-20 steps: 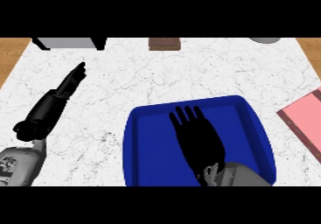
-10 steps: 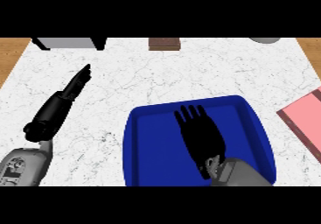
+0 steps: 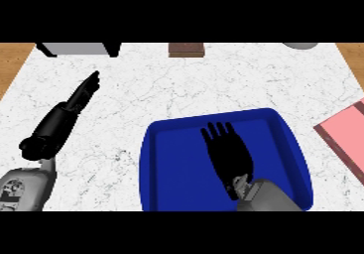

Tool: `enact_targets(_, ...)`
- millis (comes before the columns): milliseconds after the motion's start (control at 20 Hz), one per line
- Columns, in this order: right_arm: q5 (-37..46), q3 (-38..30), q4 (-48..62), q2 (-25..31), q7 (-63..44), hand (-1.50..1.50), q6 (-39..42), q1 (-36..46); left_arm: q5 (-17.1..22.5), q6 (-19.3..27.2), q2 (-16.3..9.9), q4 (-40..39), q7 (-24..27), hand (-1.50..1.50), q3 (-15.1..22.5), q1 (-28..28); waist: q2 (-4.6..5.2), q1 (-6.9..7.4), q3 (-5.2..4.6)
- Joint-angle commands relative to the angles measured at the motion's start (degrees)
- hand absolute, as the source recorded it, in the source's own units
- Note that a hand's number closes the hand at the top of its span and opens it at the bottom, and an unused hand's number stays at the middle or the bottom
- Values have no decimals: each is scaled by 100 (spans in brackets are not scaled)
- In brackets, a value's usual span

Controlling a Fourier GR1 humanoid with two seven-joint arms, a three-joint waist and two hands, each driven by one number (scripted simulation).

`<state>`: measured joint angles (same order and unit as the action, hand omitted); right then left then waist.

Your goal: Pick the bell pepper from the tray and place it in the cardboard box

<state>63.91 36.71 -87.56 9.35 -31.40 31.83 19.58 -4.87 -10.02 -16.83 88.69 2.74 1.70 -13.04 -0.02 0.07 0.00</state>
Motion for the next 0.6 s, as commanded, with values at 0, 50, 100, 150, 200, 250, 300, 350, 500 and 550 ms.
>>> enact_targets(0,300,-283,386,106,369,-150,-250,51,-125,-78,87,-247,140,0,-100,-136,4,-5,0)
enact_targets(50,346,-255,132,-19,213,-150,-7,-64,62,-283,26,-294,250,0,-260,-12,1,-6,-1)
enact_targets(100,407,-296,705,-27,416,-150,-450,-47,50,-246,41,343,-57,0,-149,258,0,20,1)
enact_targets(150,281,-600,937,110,752,-150,-563,273,-279,44,292,-426,408,0,-7,42,11,3,0)
enact_targets(200,430,-383,258,-22,428,-150,-99,-181,-344,-23,305,87,66,0,54,96,-2,-7,0)
enact_targets(250,397,-327,23,-20,434,-150,-74,-400,-154,-226,80,203,177,0,-205,333,-4,-3,0)
enact_targets(300,486,-408,1092,-329,604,-150,-538,-3,-320,-67,267,95,323,0,-31,327,5,19,0)
enact_targets(350,348,-628,511,176,866,-150,-293,-259,-189,-207,170,19,67,0,-204,-20,1,-10,0)
enact_targets(500,617,-310,260,28,946,150,-374,-518,-442,-124,299,49,108,0,-98,168,-2,-12,0)
enact_targets(550,615,-319,1203,139,1546,150,-851,-19,-115,-390,82,-165,226,0,-342,-72,14,19,1)
